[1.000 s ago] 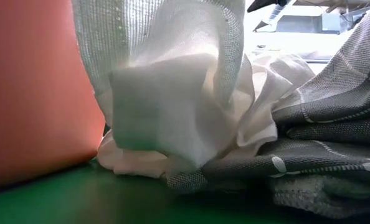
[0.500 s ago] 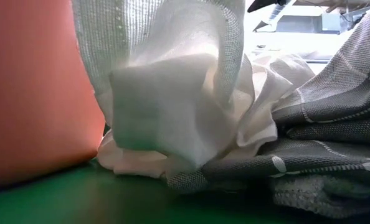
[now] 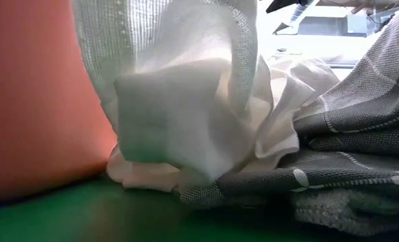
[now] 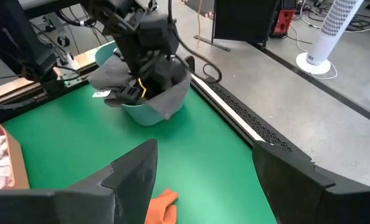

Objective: Sort microfiber towel by color & place in baskets
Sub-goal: Put the black microfiber towel into the green bin

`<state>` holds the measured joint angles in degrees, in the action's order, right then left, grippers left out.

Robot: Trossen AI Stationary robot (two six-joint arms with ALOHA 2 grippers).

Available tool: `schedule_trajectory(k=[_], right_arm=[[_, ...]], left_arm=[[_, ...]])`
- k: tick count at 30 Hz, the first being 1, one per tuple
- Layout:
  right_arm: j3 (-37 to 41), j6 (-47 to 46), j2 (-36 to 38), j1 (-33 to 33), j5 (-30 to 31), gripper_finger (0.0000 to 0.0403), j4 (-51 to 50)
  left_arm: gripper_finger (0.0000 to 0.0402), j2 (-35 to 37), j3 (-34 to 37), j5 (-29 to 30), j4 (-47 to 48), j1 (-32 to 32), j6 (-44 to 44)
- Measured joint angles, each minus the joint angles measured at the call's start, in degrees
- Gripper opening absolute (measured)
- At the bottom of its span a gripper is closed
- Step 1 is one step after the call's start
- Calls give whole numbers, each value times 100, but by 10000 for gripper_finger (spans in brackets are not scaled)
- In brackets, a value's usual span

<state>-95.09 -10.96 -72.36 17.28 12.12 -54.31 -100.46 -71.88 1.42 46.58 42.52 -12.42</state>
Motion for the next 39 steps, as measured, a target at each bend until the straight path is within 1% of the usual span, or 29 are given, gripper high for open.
schedule_trajectory(k=[4, 11, 13, 15, 17, 19, 21, 24, 27, 29, 31, 34, 37, 39], right_arm=[[0, -6, 0, -31, -2, 291, -8], [0, 27, 0, -31, -2, 291, -22], [-2, 31, 0, -31, -2, 291, -22], [-2, 31, 0, -32, -2, 291, -22], [-2, 33, 0, -34, -2, 291, -13], [-2, 59, 0, -42, -2, 291, 17], [-2, 124, 0, -42, -2, 291, 74], [-4, 190, 0, -42, -2, 291, 194], [-4, 199, 0, -51, -3, 291, 293], [-4, 199, -2, -95, -4, 291, 295], [-4, 200, -2, -138, -9, 291, 295], [-4, 199, -2, -232, -13, 291, 298], [-4, 178, -2, -258, -13, 291, 298], [-4, 172, -2, -258, -15, 291, 298]], left_arm=[[67, 372, -166, -22, 114, -8, -1], [67, 1220, -507, -3, 837, -15, 74], [67, 1436, -579, 25, 1235, -15, 392], [67, 1588, -605, 11, 1859, -15, 671], [67, 1679, -484, -53, 2446, -20, 742], [67, 1700, -223, -133, 2751, -64, 692], [67, 1700, 160, -138, 2620, -96, 615], [67, 1667, 881, -112, 1812, -21, 670], [67, 1541, 1430, -25, 1005, 219, 1047], [66, 1423, 1638, -145, 615, 371, 1367], [66, 1300, 1676, -428, 541, 492, 1485], [66, 1218, 1450, -521, 797, 517, 1400], [66, 1288, 984, -537, 1110, 514, 1272], [66, 1313, 544, -540, 1501, 514, 1192]])
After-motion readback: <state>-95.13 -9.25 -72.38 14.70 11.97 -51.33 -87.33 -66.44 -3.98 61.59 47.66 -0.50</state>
